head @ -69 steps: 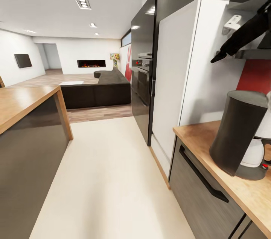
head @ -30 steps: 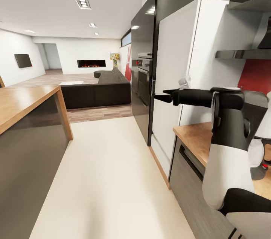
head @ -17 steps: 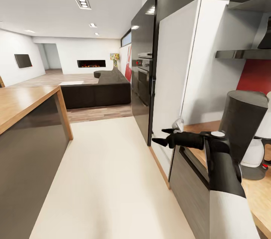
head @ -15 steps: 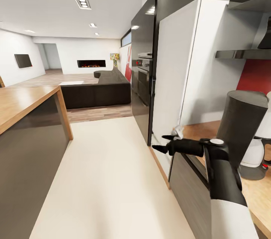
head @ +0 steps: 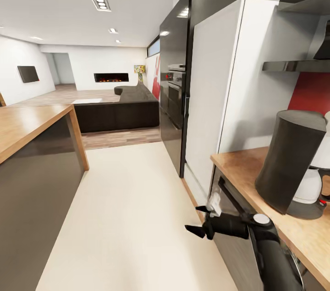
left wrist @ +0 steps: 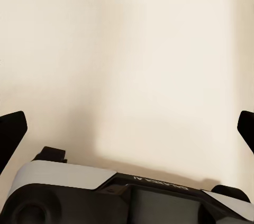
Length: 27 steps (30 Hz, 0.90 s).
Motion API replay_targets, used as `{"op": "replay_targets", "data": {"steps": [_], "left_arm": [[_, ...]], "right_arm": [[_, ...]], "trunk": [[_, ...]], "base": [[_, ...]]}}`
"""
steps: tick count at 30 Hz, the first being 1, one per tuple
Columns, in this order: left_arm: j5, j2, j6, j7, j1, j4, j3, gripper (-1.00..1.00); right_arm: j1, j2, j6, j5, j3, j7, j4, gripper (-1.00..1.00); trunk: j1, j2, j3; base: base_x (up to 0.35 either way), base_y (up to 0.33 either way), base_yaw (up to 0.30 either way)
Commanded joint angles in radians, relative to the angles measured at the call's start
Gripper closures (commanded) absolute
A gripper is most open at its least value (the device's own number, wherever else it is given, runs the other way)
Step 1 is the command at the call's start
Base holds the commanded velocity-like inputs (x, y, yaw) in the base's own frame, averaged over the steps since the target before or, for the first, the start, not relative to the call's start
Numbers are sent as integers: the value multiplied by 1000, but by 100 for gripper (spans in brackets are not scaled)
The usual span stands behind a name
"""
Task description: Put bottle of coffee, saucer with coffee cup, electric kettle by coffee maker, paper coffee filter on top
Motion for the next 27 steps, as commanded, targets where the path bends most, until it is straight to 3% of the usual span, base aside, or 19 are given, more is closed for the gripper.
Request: {"op": "replay_targets", "data": {"steps": [1,2,4,7,8,10,12,16,17,27], "left_arm": [[4,0,-1,-1,0,-2,3,-100],[4,-1,-1,-2,0,-2,5,-100],[5,0,-2,-2,0,-1,7,-100],[6,0,-2,-2,0,-1,9,-100],[6,0,-2,-2,0,0,11,-100],[6,-1,-2,-2,0,0,11,-100],[6,-1,-1,-2,0,2,10,-100],[6,-2,-1,-2,0,3,9,-100],[6,-3,-1,-2,0,3,8,-100],[6,-3,-1,-2,0,6,8,-100]], "right_arm": [[22,1,-19,5,-4,6,18,-100],[57,-2,-79,6,-6,5,63,-100],[76,-4,-115,6,-19,4,93,-100],[88,-6,-134,7,-55,6,119,-100],[95,-7,-146,8,-92,7,142,-100],[99,-8,-151,9,-107,7,167,-100],[103,-17,-173,11,-127,4,280,-100],[104,-25,-276,12,-133,-67,418,-100],[104,-28,-317,13,-134,-157,507,-100],[104,-53,-322,17,-134,-174,604,-100]], "trunk": [[0,-1,-1],[0,-1,-1],[0,-1,-1],[0,-1,-1],[0,-1,-1],[0,-1,-1],[0,-1,-1],[0,-1,-1],[0,-1,-1],[0,-1,-1]], "base": [[0,0,0],[0,0,0],[0,0,0],[0,0,0],[0,0,0],[0,0,0],[0,0,0],[0,0,0],[0,0,-38],[81,74,-218]]}}
